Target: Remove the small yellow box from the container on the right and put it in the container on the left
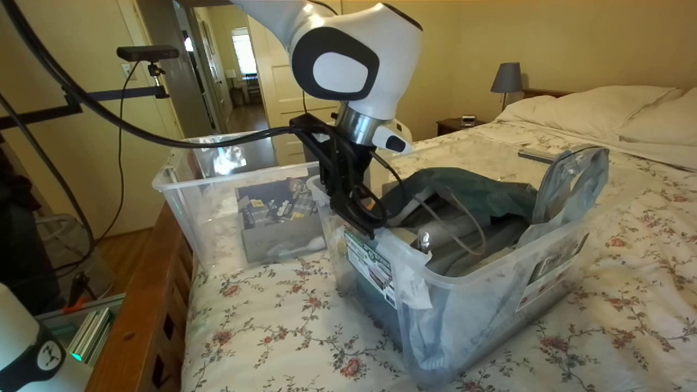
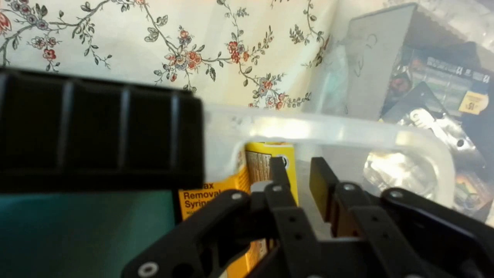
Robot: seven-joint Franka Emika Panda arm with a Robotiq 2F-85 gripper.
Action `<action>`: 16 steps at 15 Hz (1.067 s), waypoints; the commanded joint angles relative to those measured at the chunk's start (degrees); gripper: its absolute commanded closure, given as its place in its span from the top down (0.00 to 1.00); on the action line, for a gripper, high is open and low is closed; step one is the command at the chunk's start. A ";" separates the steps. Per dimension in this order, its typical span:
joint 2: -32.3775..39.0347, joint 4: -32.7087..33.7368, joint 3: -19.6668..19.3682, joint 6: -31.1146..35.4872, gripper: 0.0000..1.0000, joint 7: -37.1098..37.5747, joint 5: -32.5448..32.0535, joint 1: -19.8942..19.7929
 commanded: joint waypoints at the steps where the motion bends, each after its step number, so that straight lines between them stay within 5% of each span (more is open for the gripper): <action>1: -0.04 -0.92 -0.46 3.64 0.39 12.20 -1.87 2.69; 2: 0.21 -0.68 -0.48 3.49 0.52 14.35 -2.61 3.19; 6: 2.04 -0.28 -0.72 4.41 0.73 18.77 -5.27 3.93; 10: 4.75 0.75 -0.84 7.50 0.80 19.18 -5.89 3.97; 13: 6.51 1.86 -0.81 7.62 0.45 19.92 -6.06 4.08; 16: 6.97 2.39 -0.96 7.10 0.23 21.24 -6.20 4.08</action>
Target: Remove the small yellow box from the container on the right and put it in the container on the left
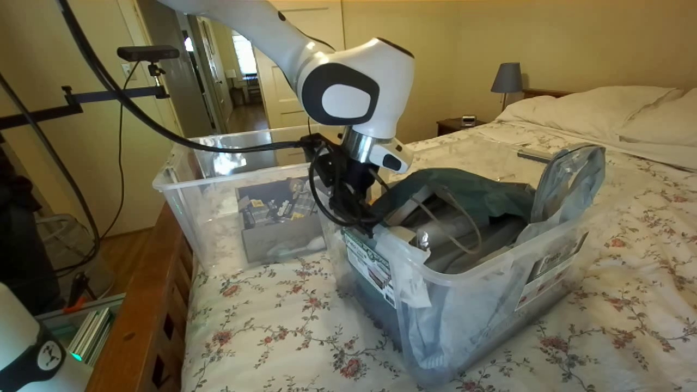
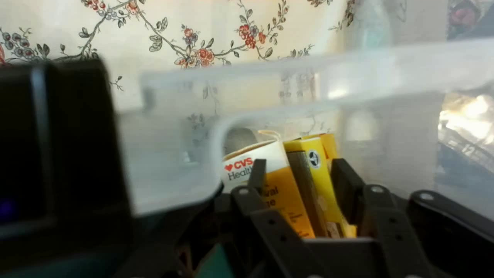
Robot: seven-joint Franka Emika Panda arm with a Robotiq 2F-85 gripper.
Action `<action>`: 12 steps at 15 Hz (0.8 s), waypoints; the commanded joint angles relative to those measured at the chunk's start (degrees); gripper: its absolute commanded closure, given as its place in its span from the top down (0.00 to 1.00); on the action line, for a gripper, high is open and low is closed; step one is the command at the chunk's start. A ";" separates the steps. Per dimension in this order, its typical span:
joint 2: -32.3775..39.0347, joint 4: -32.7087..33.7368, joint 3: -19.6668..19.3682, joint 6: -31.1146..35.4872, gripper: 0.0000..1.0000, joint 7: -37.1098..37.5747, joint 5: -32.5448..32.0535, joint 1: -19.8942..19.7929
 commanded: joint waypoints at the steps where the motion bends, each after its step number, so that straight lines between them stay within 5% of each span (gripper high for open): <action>1: 1.85 1.96 -0.15 -0.17 0.17 3.28 -1.05 0.89; 4: 1.81 2.48 -0.41 -1.24 0.01 5.57 -0.65 0.85; 12: -7.92 2.17 -1.35 -6.58 0.00 5.20 3.34 -1.99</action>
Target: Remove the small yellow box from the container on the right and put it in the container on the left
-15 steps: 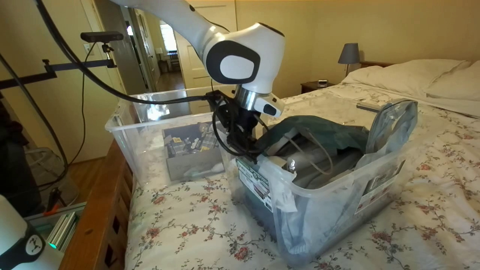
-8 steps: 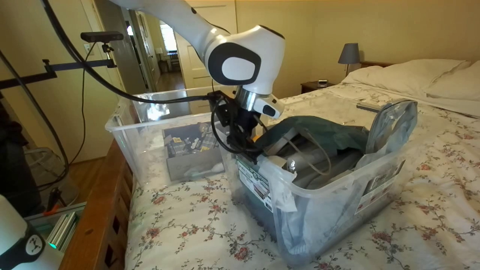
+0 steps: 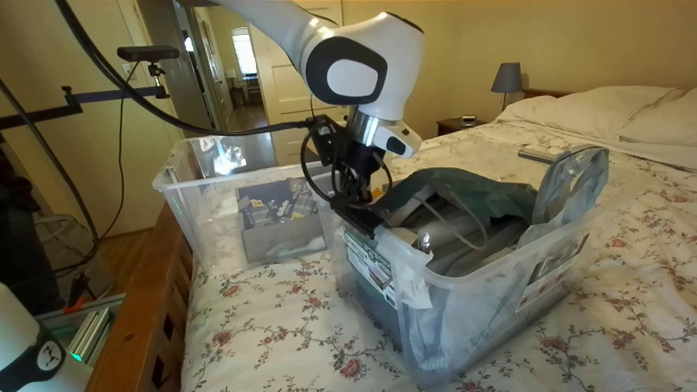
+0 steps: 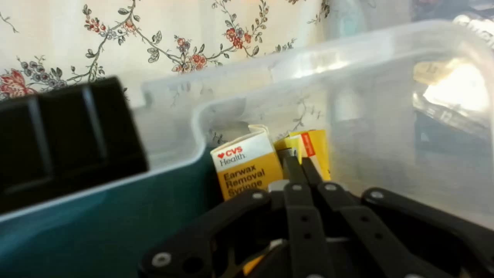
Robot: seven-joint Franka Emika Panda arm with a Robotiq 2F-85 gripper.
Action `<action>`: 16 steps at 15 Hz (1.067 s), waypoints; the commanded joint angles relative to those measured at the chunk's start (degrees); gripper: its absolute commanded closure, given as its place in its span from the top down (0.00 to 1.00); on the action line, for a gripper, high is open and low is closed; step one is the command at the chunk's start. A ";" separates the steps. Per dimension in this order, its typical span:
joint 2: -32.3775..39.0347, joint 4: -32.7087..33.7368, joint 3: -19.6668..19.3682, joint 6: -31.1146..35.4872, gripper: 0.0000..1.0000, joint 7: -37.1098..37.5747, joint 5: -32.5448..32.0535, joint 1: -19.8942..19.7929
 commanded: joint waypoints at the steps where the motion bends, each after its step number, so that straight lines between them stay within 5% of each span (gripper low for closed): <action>1: -7.65 -0.57 -0.62 -2.39 0.00 -1.07 3.06 -1.82; 9: -22.78 -2.42 -0.95 -3.21 0.00 -4.91 6.81 -0.81; 16: -33.24 -10.70 2.55 -3.61 0.00 -3.42 11.38 5.78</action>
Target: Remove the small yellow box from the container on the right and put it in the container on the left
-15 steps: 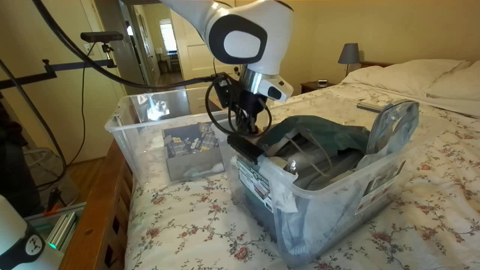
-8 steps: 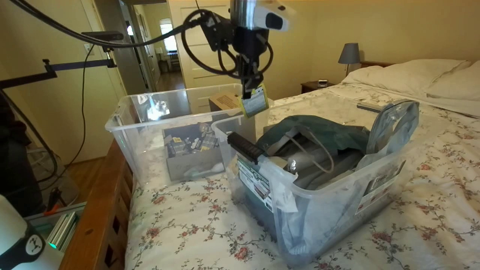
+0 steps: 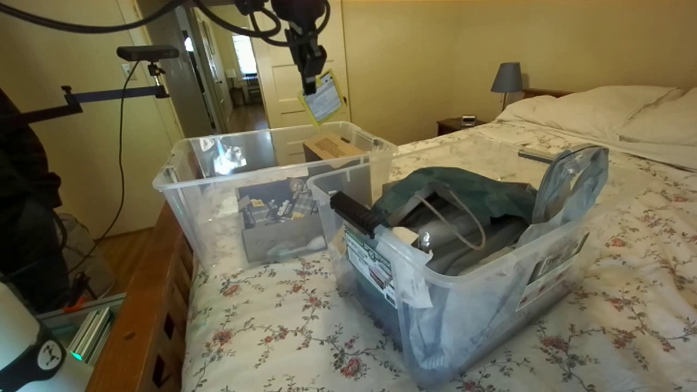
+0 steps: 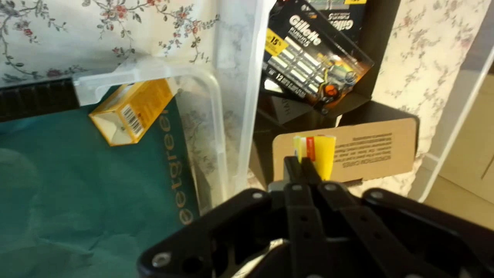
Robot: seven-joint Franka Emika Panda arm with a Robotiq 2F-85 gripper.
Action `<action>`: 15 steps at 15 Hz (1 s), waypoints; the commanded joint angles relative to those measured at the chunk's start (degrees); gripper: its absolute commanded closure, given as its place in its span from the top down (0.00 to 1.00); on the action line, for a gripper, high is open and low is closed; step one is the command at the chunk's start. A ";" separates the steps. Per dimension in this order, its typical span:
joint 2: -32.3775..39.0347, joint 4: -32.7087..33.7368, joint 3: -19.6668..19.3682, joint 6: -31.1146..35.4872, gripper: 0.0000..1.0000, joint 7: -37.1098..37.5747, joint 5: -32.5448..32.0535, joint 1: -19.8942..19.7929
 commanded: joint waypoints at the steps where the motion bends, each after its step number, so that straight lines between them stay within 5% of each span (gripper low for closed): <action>1: -2.44 -4.87 3.04 0.28 0.00 1.60 2.78 4.04; 5: 4.98 -2.85 7.88 -0.19 0.00 6.44 -0.61 7.39; 6: 0.83 -4.50 6.49 -0.18 0.00 4.40 0.76 6.81; 15: 5.61 -3.58 7.12 -0.16 0.00 2.09 2.85 8.37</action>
